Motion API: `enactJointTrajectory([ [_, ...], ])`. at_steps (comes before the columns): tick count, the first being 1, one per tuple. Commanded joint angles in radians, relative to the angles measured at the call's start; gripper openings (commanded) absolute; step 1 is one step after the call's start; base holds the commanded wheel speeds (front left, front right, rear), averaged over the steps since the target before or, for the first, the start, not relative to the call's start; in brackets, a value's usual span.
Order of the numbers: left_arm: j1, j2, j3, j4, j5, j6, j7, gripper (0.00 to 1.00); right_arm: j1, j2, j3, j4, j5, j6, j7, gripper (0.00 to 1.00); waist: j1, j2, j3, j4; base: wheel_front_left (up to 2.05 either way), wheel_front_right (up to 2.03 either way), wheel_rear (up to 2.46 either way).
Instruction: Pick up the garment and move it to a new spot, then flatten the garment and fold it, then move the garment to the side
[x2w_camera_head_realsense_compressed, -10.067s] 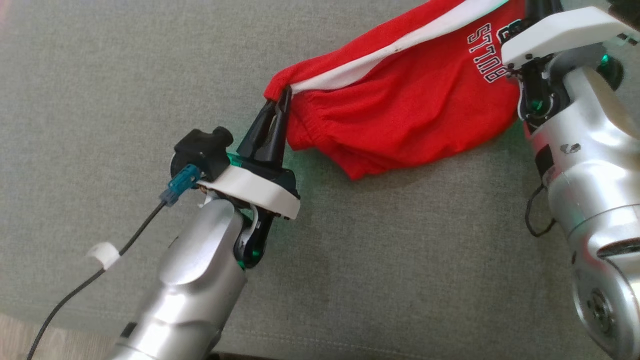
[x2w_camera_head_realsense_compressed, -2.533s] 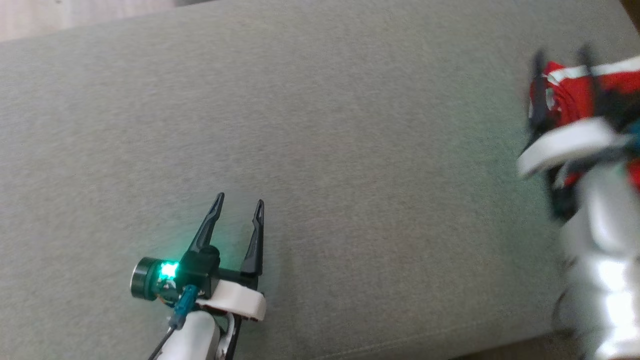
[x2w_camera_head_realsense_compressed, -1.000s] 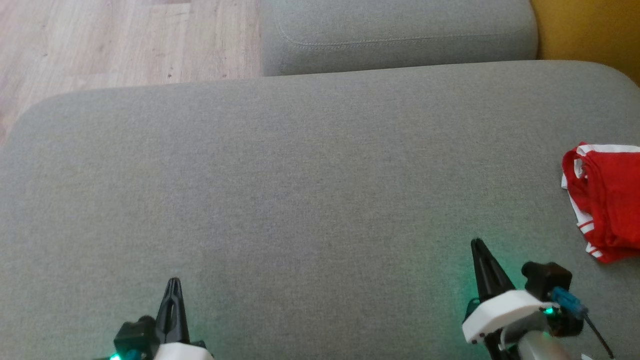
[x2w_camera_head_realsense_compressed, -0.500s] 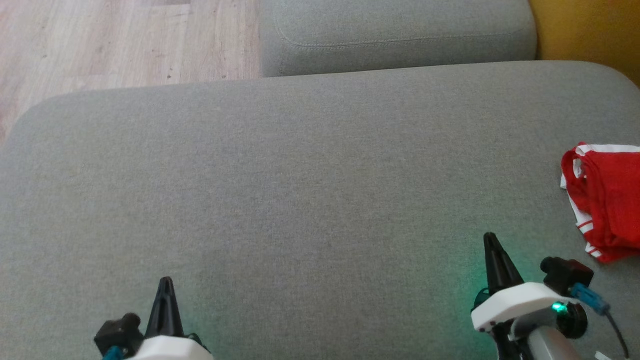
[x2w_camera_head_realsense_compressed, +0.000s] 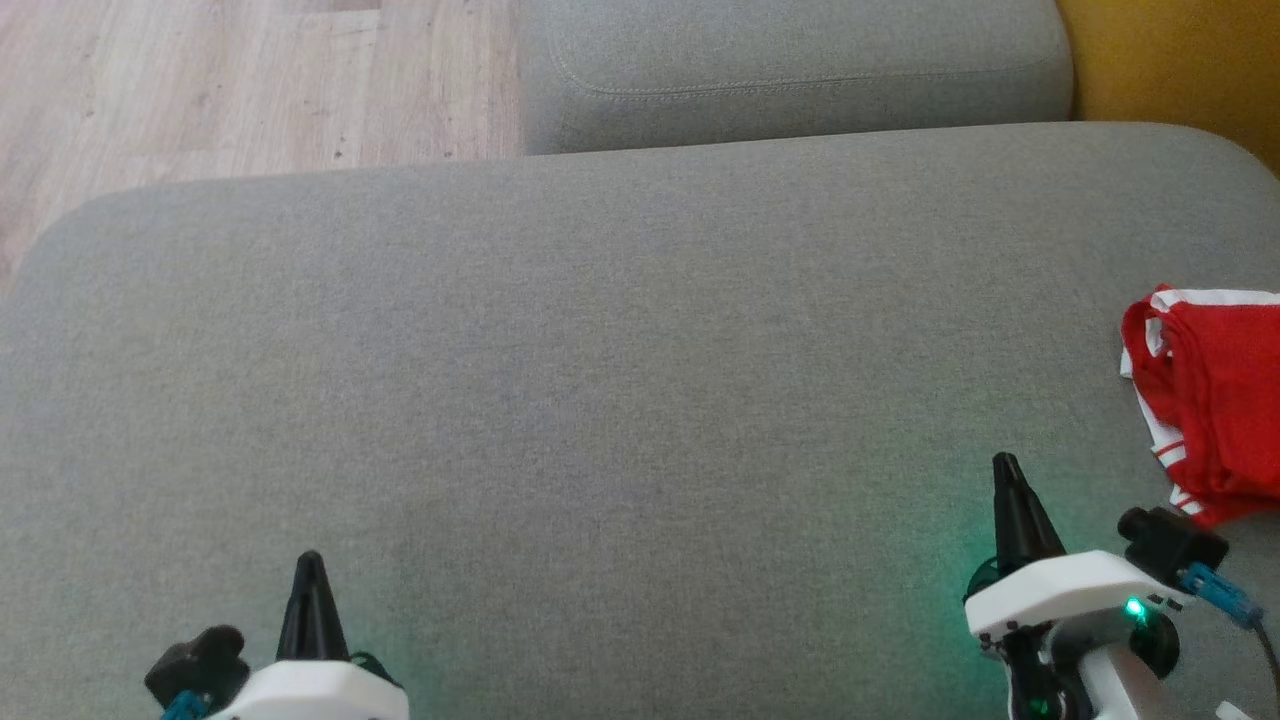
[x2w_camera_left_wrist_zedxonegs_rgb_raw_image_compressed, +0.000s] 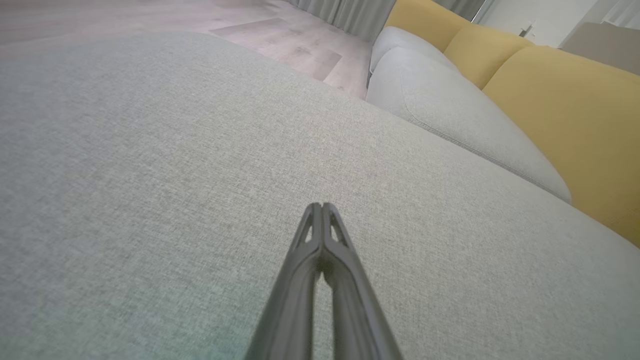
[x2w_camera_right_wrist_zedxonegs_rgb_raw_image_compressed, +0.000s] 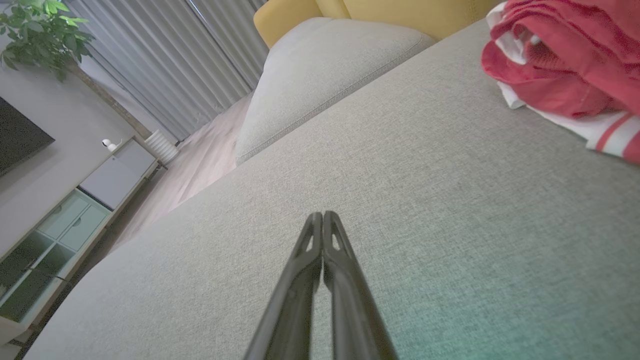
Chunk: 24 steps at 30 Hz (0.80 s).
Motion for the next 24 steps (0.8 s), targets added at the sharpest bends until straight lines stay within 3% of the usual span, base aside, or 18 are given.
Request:
enactJointTrajectory([
  [1, -0.048, 0.002, 0.021, -0.035, -0.027, -0.010, 0.005, 0.00, -0.038, -0.002, -0.002, -0.040, 0.029, 0.000, 0.008, 0.00, 0.0000, 0.0000, 0.000, 0.000, 0.00, 0.00, 0.00],
  [24, -0.064, 0.003, 0.058, -0.067, -0.277, -0.041, 0.070, 0.00, -0.028, -0.002, -0.043, -0.099, 0.270, 0.000, 0.072, 0.00, 0.0000, 0.0000, -0.002, 0.000, 0.00, 0.00, 0.00],
])
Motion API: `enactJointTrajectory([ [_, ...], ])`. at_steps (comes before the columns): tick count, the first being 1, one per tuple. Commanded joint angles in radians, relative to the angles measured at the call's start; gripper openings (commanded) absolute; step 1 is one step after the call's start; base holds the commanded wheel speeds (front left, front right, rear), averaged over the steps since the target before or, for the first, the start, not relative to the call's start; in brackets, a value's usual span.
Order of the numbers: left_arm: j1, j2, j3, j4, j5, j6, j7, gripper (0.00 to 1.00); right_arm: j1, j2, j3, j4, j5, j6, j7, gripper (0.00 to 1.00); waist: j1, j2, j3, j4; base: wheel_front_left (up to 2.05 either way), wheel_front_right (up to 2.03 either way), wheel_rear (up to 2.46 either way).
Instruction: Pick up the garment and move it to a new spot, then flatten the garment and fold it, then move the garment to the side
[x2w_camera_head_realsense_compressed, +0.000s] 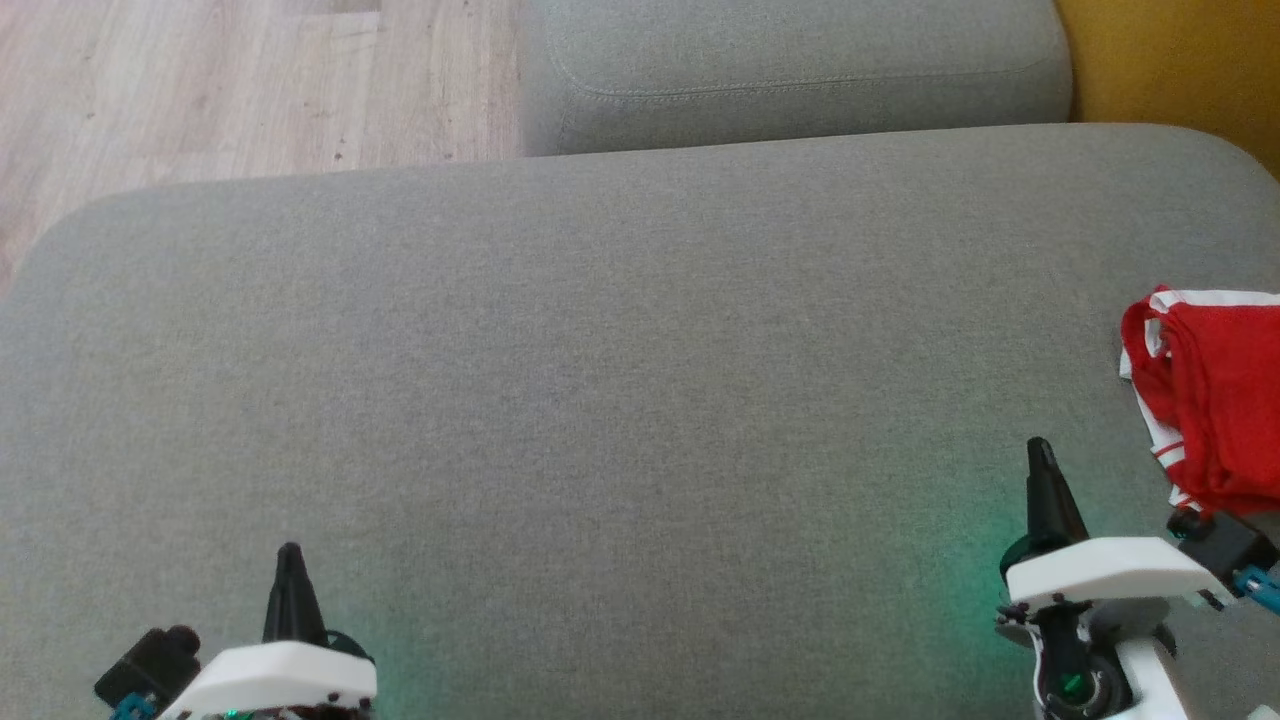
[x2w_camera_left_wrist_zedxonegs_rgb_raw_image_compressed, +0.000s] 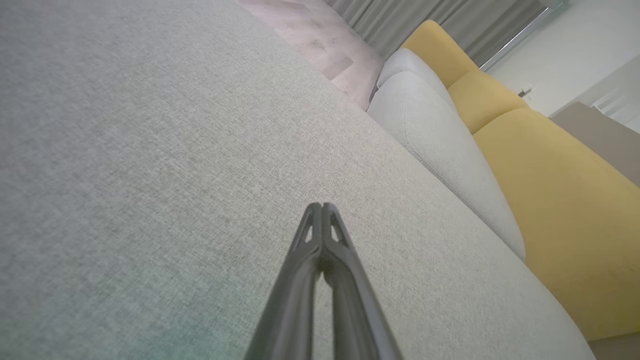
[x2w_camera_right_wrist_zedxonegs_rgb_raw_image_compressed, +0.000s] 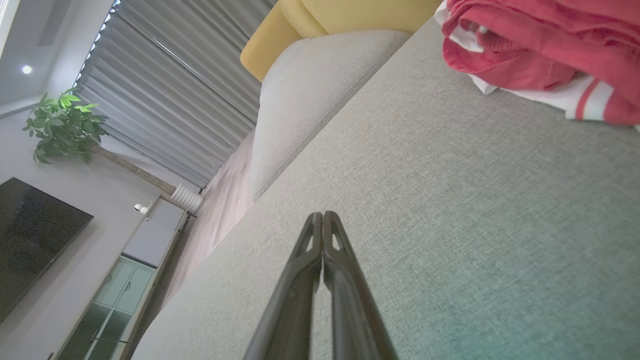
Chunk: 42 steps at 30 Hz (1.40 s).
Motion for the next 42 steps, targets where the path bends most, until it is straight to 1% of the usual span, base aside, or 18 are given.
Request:
enactJointTrajectory([
  [1, -0.052, 0.003, 0.026, -0.036, -0.029, -0.007, 0.006, 0.00, -0.029, -0.003, -0.001, -0.043, 0.030, 0.000, 0.009, 0.00, 0.0000, 0.0000, 0.000, 0.000, 0.00, 0.00, 0.00],
  [34, -0.076, 0.004, 0.085, -0.087, -0.416, -0.055, 0.106, 0.00, -0.013, -0.002, -0.064, -0.134, 0.402, 0.000, 0.107, 0.00, 0.0000, 0.0000, -0.003, -0.001, 0.00, 0.00, 0.00],
  [42, -0.081, 0.005, 0.096, -0.097, -0.496, -0.065, 0.127, 0.00, -0.009, -0.002, -0.077, -0.153, 0.479, 0.000, 0.128, 0.00, 0.0000, 0.0000, -0.004, -0.001, 0.00, 0.00, 0.00],
])
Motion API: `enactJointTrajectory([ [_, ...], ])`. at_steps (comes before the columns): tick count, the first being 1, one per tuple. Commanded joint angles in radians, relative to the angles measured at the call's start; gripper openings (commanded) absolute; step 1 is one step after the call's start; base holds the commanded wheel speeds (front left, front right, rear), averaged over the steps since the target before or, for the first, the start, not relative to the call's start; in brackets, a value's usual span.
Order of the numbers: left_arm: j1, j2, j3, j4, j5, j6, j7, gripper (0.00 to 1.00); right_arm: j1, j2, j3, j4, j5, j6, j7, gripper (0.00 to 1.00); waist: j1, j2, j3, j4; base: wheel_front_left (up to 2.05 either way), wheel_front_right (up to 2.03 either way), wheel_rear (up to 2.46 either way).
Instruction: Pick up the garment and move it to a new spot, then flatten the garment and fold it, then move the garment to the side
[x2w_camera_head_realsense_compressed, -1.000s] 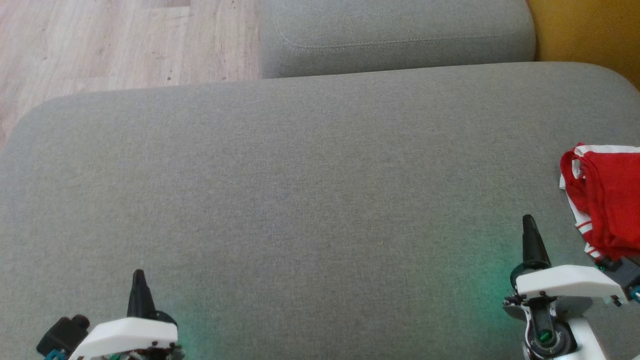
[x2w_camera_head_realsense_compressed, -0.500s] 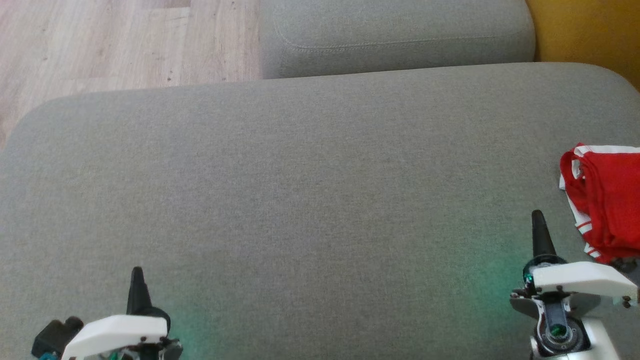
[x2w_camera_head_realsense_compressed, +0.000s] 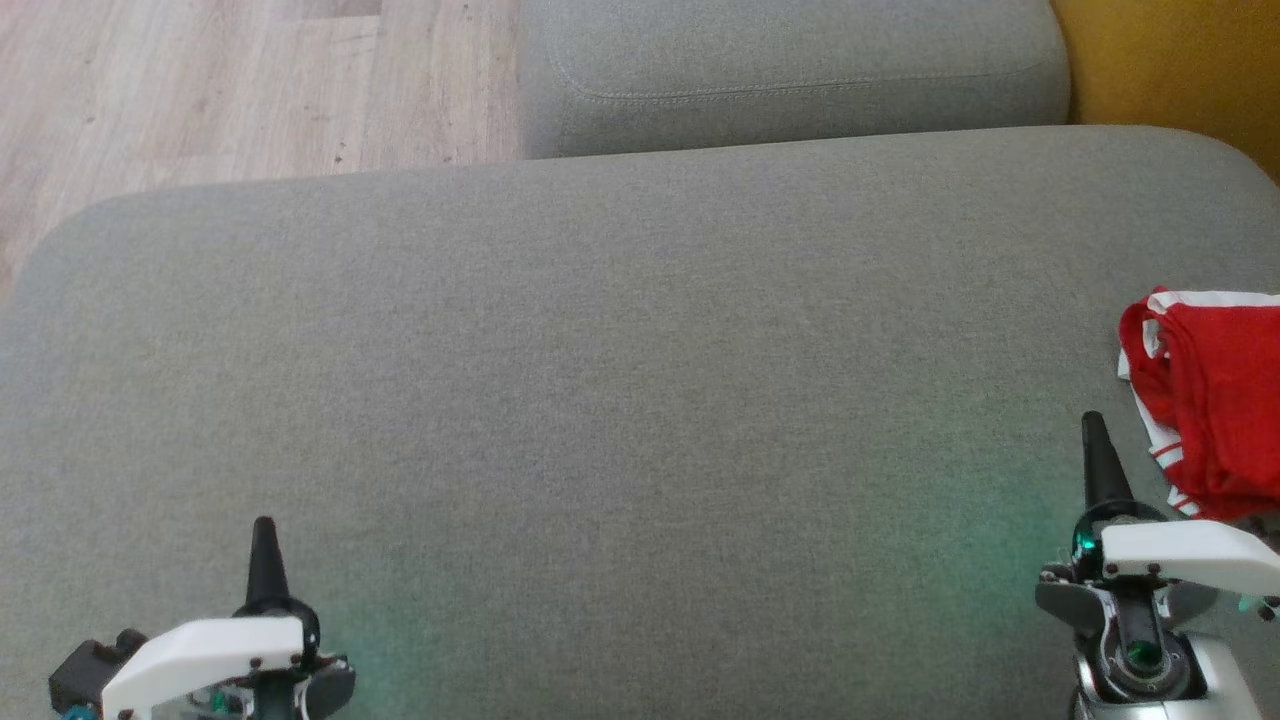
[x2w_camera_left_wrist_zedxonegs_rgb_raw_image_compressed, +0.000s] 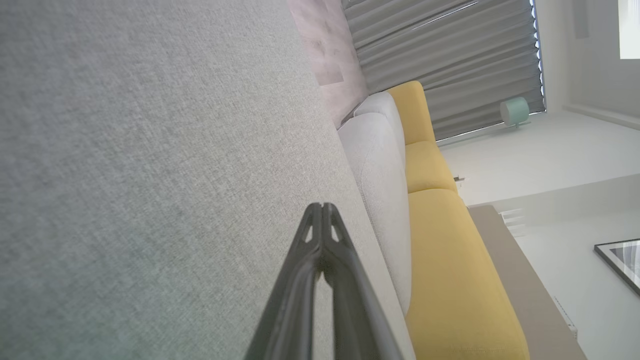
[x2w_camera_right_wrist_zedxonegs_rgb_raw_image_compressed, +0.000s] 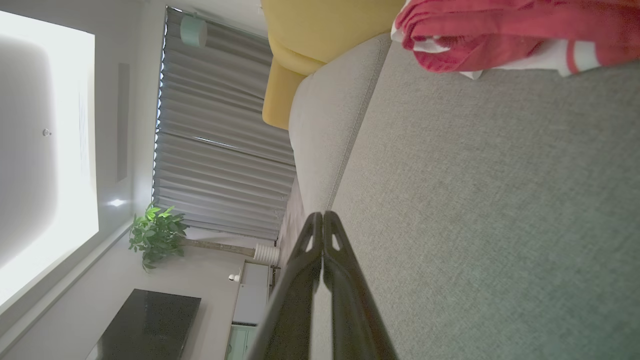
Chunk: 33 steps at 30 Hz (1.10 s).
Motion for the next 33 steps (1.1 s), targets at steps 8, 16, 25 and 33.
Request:
enactJointTrajectory([
  [8, -0.057, 0.006, 0.046, -0.046, -0.100, -0.016, 0.027, 0.00, -0.010, -0.003, -0.003, -0.064, 0.100, 0.000, 0.028, 0.00, 0.0000, 0.0000, -0.001, 0.000, 0.00, 0.00, 0.00],
  [16, -0.062, 0.006, 0.060, -0.058, -0.190, -0.027, 0.050, 0.00, -0.007, -0.003, -0.017, -0.085, 0.187, -0.001, 0.051, 0.00, 0.0000, 0.0000, -0.002, 0.000, 0.00, 0.00, 0.00],
  [25, -0.069, 0.007, 0.075, -0.071, -0.293, -0.040, 0.077, 0.00, -0.002, -0.003, -0.034, -0.109, 0.286, -0.001, 0.077, 0.00, 0.0000, 0.0000, -0.002, 0.000, 0.00, 0.00, 0.00],
  [33, -0.071, 0.007, 0.080, -0.075, -0.324, -0.044, 0.085, 0.00, -0.001, -0.003, -0.039, -0.117, 0.316, -0.001, 0.085, 0.00, 0.0000, 0.0000, -0.003, -0.001, 0.00, 0.00, 0.00],
])
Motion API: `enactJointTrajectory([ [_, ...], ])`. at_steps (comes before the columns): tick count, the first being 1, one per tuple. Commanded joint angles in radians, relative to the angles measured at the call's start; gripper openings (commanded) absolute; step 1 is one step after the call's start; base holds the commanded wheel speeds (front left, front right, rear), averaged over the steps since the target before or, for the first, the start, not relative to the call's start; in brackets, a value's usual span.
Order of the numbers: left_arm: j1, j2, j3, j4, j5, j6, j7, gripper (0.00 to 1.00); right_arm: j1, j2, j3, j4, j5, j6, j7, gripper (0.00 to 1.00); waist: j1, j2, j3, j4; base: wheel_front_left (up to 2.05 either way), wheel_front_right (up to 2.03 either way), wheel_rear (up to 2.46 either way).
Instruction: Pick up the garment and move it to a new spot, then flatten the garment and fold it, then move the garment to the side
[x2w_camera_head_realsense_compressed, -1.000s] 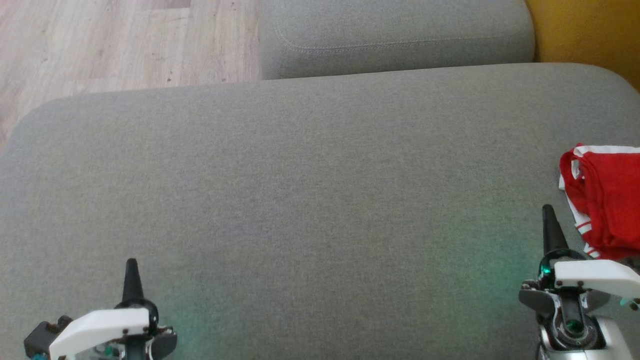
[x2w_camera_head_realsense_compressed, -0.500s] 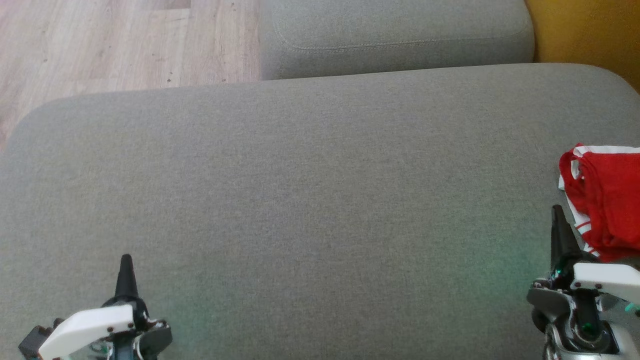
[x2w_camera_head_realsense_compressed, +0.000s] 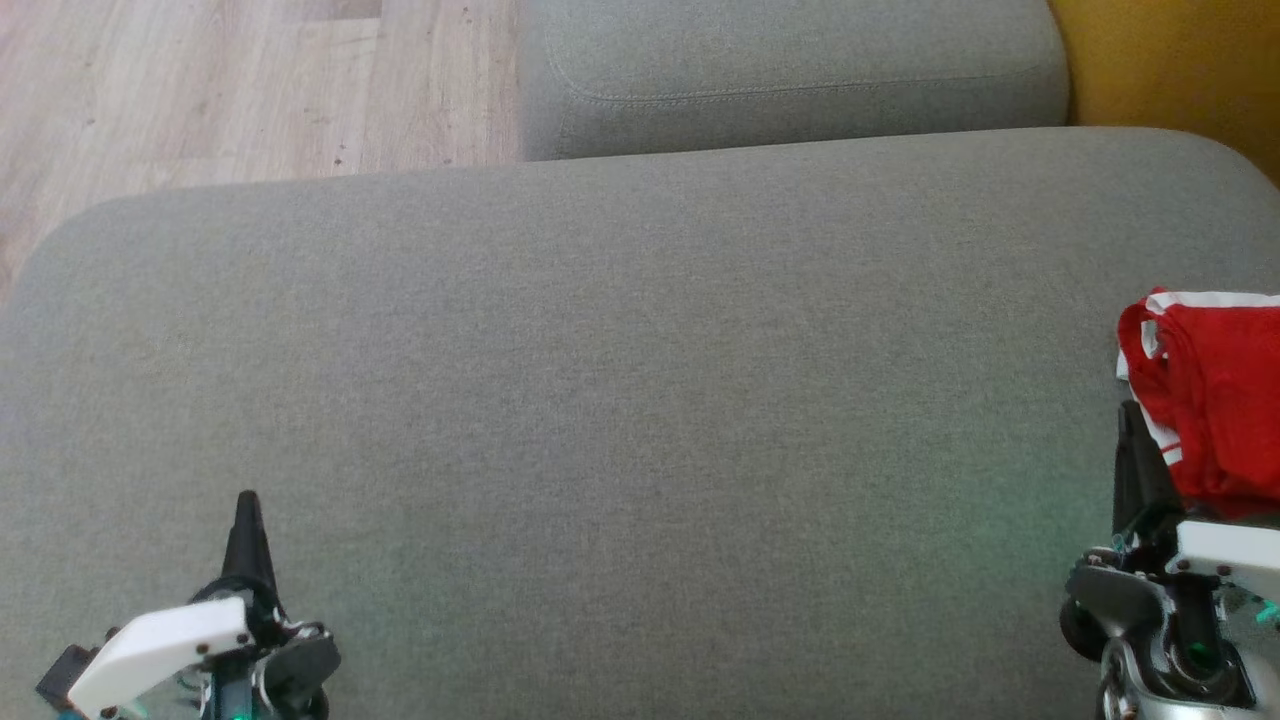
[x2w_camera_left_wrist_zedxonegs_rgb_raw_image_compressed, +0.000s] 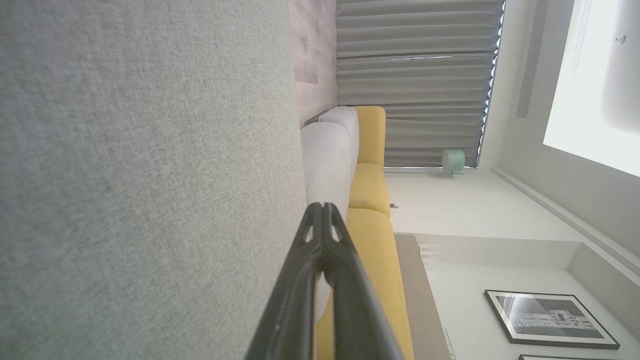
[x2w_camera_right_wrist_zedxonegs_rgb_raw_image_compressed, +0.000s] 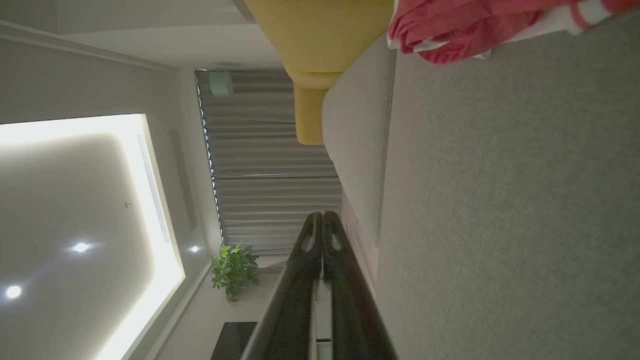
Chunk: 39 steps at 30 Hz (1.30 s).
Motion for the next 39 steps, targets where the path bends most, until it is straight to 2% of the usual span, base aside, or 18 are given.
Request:
enactJointTrajectory([
  [1, -0.049, 0.007, 0.041, -0.036, -0.005, -0.007, 0.007, 0.00, -0.020, -0.004, 0.020, -0.041, 0.007, -0.001, 0.006, 0.00, 0.0000, 0.0000, 0.000, 0.000, 0.00, 0.00, 0.00],
  [39, -0.049, 0.007, 0.041, -0.036, -0.005, -0.007, 0.007, 0.00, -0.020, -0.004, 0.020, -0.041, 0.007, -0.001, 0.006, 0.00, 0.0000, 0.0000, 0.000, 0.000, 0.00, 0.00, 0.00],
])
